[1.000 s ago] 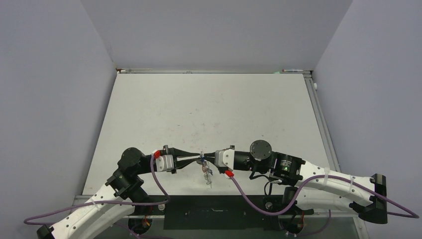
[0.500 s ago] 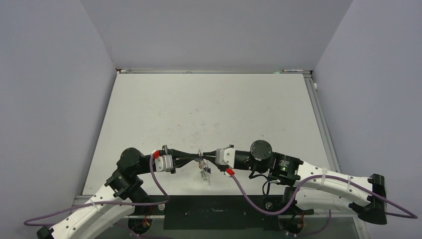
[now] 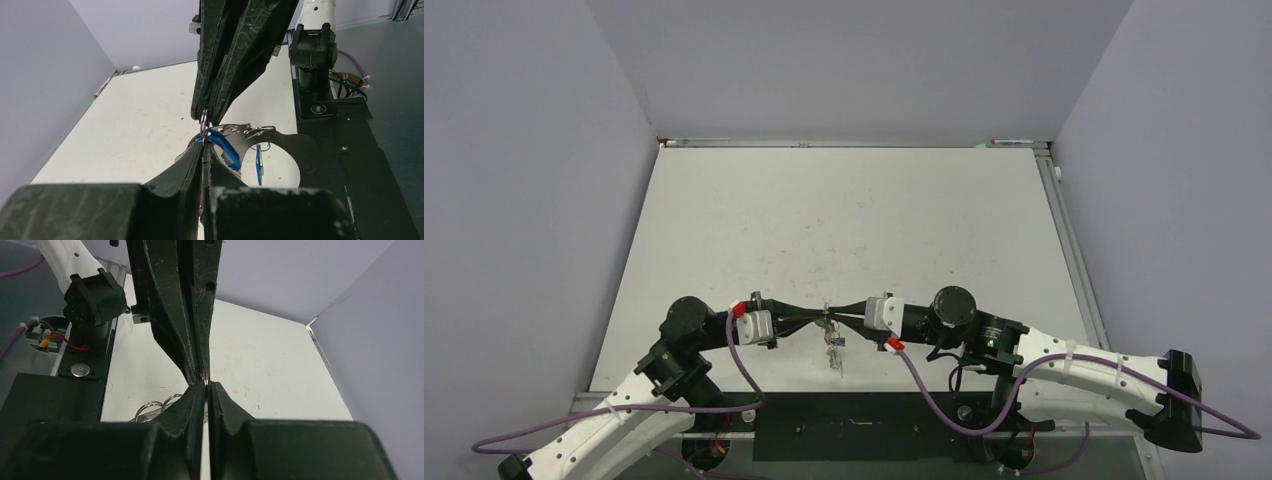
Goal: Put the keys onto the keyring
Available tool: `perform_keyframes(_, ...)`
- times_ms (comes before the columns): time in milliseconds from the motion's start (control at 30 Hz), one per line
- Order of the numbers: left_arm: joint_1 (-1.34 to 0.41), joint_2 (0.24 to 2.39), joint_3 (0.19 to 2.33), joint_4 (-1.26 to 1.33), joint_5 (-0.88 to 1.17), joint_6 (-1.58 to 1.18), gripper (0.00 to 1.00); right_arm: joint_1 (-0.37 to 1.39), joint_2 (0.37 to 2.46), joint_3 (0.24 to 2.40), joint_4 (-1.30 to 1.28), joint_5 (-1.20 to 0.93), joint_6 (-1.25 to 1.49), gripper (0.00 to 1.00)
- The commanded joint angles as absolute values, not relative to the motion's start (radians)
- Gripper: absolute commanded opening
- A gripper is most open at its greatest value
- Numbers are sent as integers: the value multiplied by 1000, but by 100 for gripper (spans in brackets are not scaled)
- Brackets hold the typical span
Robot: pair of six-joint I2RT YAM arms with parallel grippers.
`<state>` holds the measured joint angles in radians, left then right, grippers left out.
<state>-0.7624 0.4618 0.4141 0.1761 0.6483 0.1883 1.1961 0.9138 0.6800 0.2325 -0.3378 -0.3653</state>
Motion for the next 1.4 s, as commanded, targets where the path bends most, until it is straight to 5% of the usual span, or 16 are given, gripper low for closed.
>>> perform_keyframes(0,-762,459,437,196,646,193,0,1188,876,686,390,-391,-335,5)
perform_keyframes(367,-762,458,436,193,635,195,0,1175,843,670,408,-409,-315,5)
perform_keyframes(533,-762,437,425,212,636,192,30,1172,852,664,405,-419,-309,5)
perform_keyframes(633,-762,419,416,232,638,186,38,1170,856,665,401,-426,-307,5)
perform_keyframes(1367,-761,415,399,289,706,139,35,1169,908,681,424,-469,-287,5)
